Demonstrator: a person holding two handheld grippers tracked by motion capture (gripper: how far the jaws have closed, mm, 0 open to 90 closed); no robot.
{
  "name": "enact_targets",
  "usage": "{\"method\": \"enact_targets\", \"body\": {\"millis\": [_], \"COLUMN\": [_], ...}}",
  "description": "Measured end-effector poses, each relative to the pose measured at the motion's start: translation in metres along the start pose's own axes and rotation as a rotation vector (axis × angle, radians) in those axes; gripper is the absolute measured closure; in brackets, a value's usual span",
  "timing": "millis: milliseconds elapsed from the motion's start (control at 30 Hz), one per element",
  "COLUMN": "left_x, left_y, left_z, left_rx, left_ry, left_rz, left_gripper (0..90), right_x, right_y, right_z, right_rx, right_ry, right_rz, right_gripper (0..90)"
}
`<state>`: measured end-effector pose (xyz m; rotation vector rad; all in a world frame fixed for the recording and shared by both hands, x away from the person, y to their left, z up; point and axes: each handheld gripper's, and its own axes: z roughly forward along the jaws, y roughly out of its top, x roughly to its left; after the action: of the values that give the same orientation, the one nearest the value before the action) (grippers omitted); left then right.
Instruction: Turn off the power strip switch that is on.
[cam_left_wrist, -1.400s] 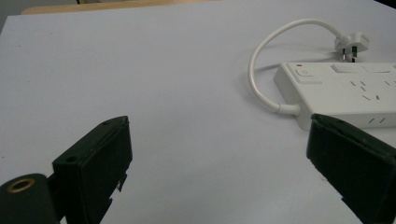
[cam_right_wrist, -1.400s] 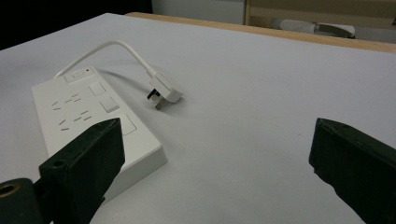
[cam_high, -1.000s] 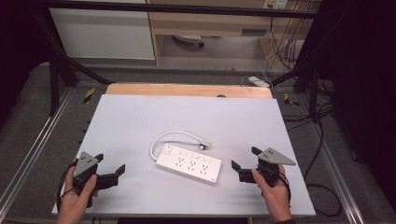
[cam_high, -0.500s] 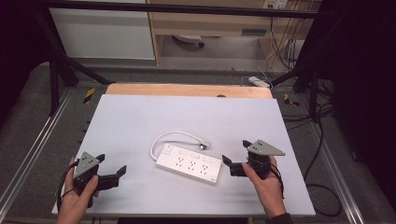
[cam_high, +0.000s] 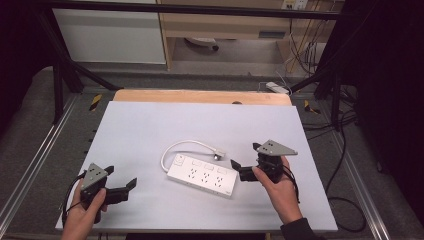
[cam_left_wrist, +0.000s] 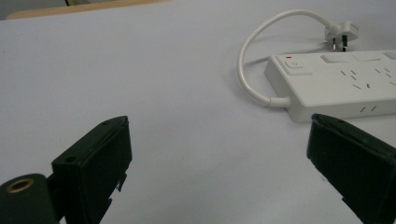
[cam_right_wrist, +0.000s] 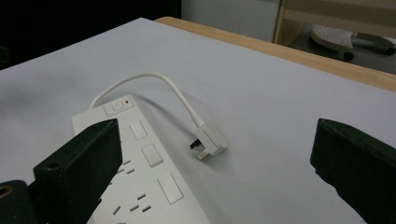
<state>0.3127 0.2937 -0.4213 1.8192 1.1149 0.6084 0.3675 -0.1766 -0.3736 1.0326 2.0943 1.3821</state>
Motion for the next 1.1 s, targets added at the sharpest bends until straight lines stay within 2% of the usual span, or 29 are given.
{"method": "enact_targets", "body": {"millis": [500,667,867,1000,1033,1100], "left_x": [-0.001,-0.001,0.0,-0.001,-0.001,-0.001], "left_y": [-0.001,-0.001,-0.001,-0.001,-0.001,-0.001], "left_z": [0.001,0.002,0.003,0.002,0.002,0.002], "left_rx": [0.006,0.01,0.016,0.017,0.016,0.016], "left_ry": [0.001,0.0,0.005,0.005,0.003,0.004], "left_rz": [-0.002,-0.004,-0.01,-0.006,-0.004,-0.001], "left_gripper": [6.6,6.5,6.5,6.5,6.5,6.5], "right_x": [-0.002,-0.001,-0.003,-0.003,-0.004,-0.004], "right_y": [0.021,0.024,0.025,0.026,0.026,0.027], "right_z": [0.003,0.01,0.014,0.016,0.016,0.016], "right_rx": [0.013,0.028,0.03,0.029,0.026,0.023], "right_ry": [0.024,-0.011,-0.012,-0.008,-0.006,0.006], "right_rz": [0.001,-0.005,0.009,0.024,0.027,0.034], "right_gripper": [2.5,5.2,7.6,13.1,18.8,23.9]}}
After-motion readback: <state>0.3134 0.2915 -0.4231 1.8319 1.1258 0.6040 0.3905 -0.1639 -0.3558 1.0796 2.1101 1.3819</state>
